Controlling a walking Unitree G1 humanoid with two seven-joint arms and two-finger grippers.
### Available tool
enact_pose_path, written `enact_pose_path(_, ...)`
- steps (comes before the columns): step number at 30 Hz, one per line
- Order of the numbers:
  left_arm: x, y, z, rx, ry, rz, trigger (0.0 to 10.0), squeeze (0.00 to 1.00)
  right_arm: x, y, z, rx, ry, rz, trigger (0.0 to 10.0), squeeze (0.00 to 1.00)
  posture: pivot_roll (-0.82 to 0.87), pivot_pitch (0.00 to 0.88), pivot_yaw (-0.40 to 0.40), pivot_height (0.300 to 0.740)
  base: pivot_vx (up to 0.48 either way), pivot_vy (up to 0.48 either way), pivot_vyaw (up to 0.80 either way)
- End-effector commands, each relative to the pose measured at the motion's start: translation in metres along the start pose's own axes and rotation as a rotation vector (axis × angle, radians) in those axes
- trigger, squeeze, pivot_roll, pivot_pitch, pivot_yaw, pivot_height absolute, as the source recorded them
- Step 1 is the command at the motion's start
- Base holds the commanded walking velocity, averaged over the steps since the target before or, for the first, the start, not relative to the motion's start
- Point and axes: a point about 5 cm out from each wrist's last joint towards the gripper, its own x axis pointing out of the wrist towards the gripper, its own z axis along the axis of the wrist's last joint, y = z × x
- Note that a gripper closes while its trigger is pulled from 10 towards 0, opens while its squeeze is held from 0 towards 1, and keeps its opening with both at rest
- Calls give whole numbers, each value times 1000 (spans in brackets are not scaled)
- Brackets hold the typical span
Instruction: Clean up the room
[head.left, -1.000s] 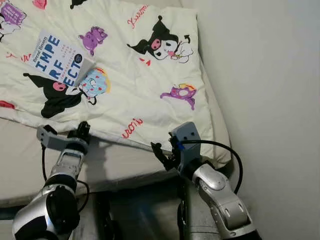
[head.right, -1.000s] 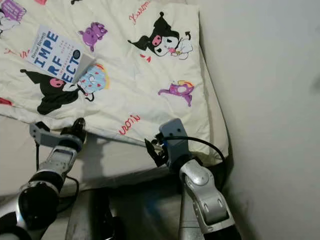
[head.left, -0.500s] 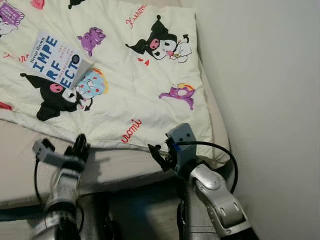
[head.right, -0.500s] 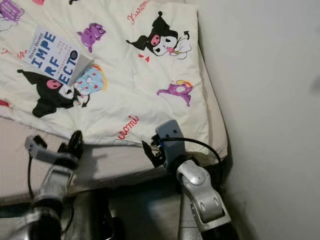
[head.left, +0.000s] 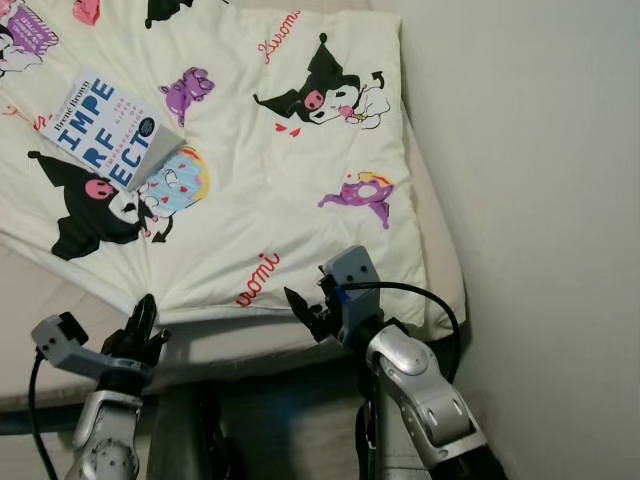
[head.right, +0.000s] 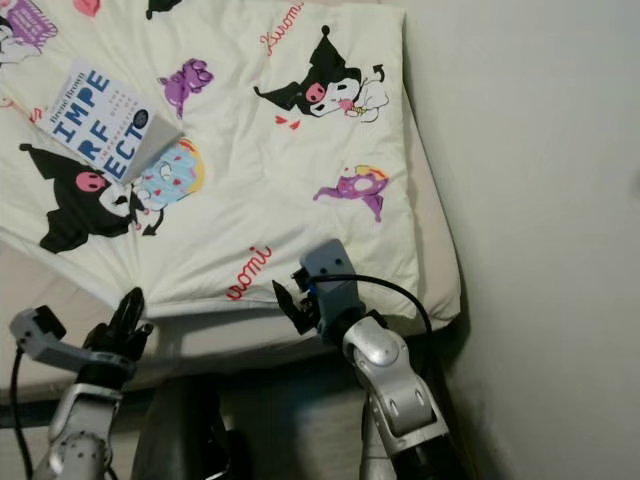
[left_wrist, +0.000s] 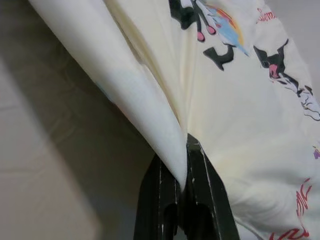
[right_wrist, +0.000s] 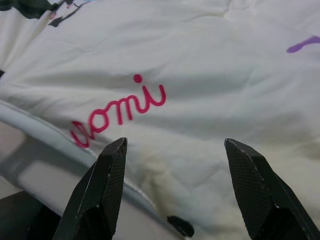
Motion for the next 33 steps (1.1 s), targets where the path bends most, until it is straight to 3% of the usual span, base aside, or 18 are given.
enact_pose_path(1, -51, 17, -14, -15, 93, 142, 0, 0, -1, 7, -9, 10, 19, 22, 10000, 0, -64, 416, 25, 570, 0, 0, 0)
enact_pose_path(2, -51, 17, -14, -15, 93, 142, 0, 0, -1, 7, -9, 10, 19, 22, 10000, 0, -64, 416, 25, 570, 0, 0, 0)
enact_pose_path(3, -66, 16, -13, -10, 100, 164, 0, 0, -1, 7, -10, 10, 18, 22, 10000, 0, -60, 413, 26, 570, 0, 0, 0)
enact_pose_path(5, -66, 16, -13, -10, 100, 164, 0, 0, -1, 7, -10, 10, 18, 22, 10000, 0, -60, 413, 26, 570, 0, 0, 0)
enact_pose_path(6, -80, 12, -15, -3, 121, 184, 0, 0, -1, 7, -11, 10, 17, 22, 10000, 0, -54, 410, 26, 570, 0, 0, 0)
enact_pose_path(7, -80, 12, -15, -3, 121, 184, 0, 0, -1, 7, -11, 10, 17, 22, 10000, 0, -54, 410, 26, 570, 0, 0, 0)
enact_pose_path(10, -117, -3, -19, 9, 188, 225, 0, 0, 3, 7, -11, 7, 9, 26, 10000, 0, -50, 401, 27, 570, 0, 0, 0)
enact_pose_path(16, -143, -8, -13, 33, 210, 298, 0, 0, 6, 9, -10, 9, -1, 28, 10000, 0, -37, 399, 23, 570, 0, 0, 0)
enact_pose_path(20, -145, -7, -11, 53, 216, 315, 0, 0, 7, 9, -10, 9, -2, 33, 10000, 0, -35, 399, 21, 570, 0, 0, 0)
enact_pose_path(21, -144, -6, -12, 75, 225, 324, 2980, 0, 7, 10, -10, 8, -2, 35, 10000, 0, -32, 401, 20, 570, 0, 0, 0)
enact_pose_path(22, -140, -5, -13, 113, 244, 327, 10000, 0, 7, 10, -10, 8, -3, 37, 10000, 0, -31, 401, 21, 570, 0, 0, 0)
enact_pose_path(25, -137, -5, -14, 138, 261, 334, 10000, 8, 8, 11, -11, 8, -4, 38, 10000, 0, -31, 400, 23, 570, 0, 0, 0)
enact_pose_path(26, -134, -4, -15, 158, 270, 334, 10000, 1000, 8, 11, -11, 8, -4, 38, 10000, 0, -31, 401, 26, 570, 0, 0, 0)
enact_pose_path(33, -128, -6, -7, 181, 255, 331, 10000, 1000, 7, 9, -13, 11, -7, 26, 10000, 0, -27, 400, 35, 570, 0, 0, 0)
